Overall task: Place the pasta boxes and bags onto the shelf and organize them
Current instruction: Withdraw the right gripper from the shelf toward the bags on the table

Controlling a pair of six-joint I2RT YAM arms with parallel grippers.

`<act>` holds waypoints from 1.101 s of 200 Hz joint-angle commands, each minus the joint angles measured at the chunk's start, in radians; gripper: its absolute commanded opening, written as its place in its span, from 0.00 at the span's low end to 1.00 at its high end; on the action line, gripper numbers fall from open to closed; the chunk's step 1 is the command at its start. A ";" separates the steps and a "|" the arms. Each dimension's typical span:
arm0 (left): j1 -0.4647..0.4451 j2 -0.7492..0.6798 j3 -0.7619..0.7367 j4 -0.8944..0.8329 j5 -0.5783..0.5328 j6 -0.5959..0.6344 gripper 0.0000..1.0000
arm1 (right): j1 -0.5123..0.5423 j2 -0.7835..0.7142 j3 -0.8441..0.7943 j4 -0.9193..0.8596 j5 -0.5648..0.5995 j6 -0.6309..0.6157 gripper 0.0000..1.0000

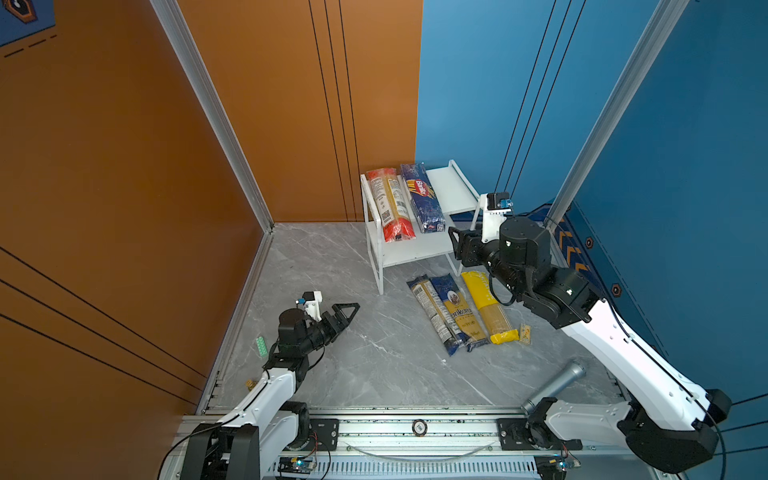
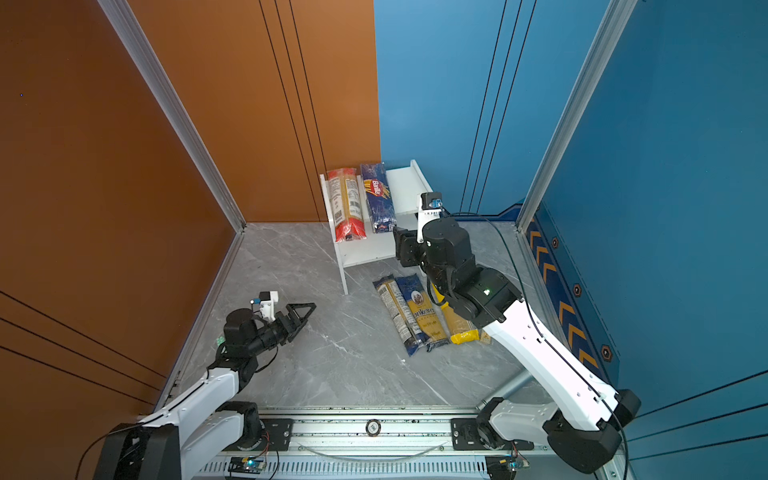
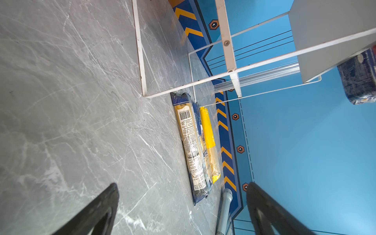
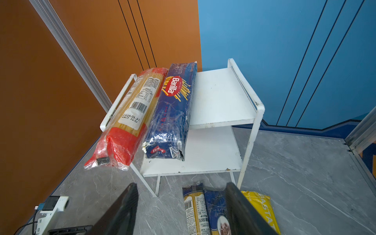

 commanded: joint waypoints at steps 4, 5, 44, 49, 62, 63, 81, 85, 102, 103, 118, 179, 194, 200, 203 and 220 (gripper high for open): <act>-0.002 -0.014 -0.012 0.014 0.012 -0.011 0.98 | 0.008 -0.037 -0.041 -0.053 -0.024 -0.021 0.66; -0.002 -0.014 -0.012 0.015 0.012 -0.012 0.98 | 0.008 -0.038 -0.043 -0.054 -0.024 -0.021 0.66; -0.010 -0.032 -0.015 0.014 0.001 -0.024 0.98 | 0.021 -0.081 -0.099 -0.078 -0.043 -0.023 0.66; -0.011 -0.034 -0.014 0.014 -0.002 -0.025 0.98 | 0.024 -0.086 -0.107 -0.079 -0.046 -0.023 0.66; -0.015 -0.040 -0.018 0.014 -0.005 -0.028 0.98 | 0.027 -0.100 -0.126 -0.086 -0.058 -0.023 0.66; -0.016 -0.040 -0.019 0.014 -0.006 -0.029 0.98 | 0.027 -0.100 -0.126 -0.086 -0.059 -0.023 0.66; -0.020 -0.042 -0.019 0.014 -0.009 -0.030 0.98 | 0.031 -0.117 -0.151 -0.096 -0.070 -0.023 0.66; -0.021 -0.042 -0.019 0.014 -0.007 -0.031 0.98 | 0.031 -0.121 -0.158 -0.096 -0.072 -0.023 0.66; -0.025 -0.039 -0.021 0.014 -0.010 -0.032 0.98 | 0.039 -0.140 -0.187 -0.099 -0.077 -0.021 0.66; -0.025 -0.039 -0.020 0.014 -0.010 -0.032 0.98 | 0.040 -0.141 -0.188 -0.099 -0.076 -0.022 0.66; -0.030 -0.042 -0.021 0.014 -0.015 -0.032 0.98 | 0.044 -0.155 -0.211 -0.103 -0.077 -0.020 0.66; -0.052 -0.042 -0.019 0.014 -0.036 -0.033 0.98 | 0.079 -0.164 -0.258 -0.129 -0.090 -0.002 0.67; -0.057 -0.042 -0.018 0.014 -0.039 -0.032 0.98 | 0.088 -0.162 -0.277 -0.132 -0.088 0.003 0.67; -0.060 -0.042 -0.018 0.014 -0.039 -0.033 0.98 | 0.093 -0.162 -0.286 -0.133 -0.085 0.006 0.67; -0.060 -0.042 -0.018 0.015 -0.041 -0.032 0.98 | 0.095 -0.162 -0.291 -0.134 -0.082 0.007 0.67; -0.063 -0.040 -0.019 0.014 -0.044 -0.031 0.98 | 0.106 -0.161 -0.323 -0.135 -0.075 0.019 0.67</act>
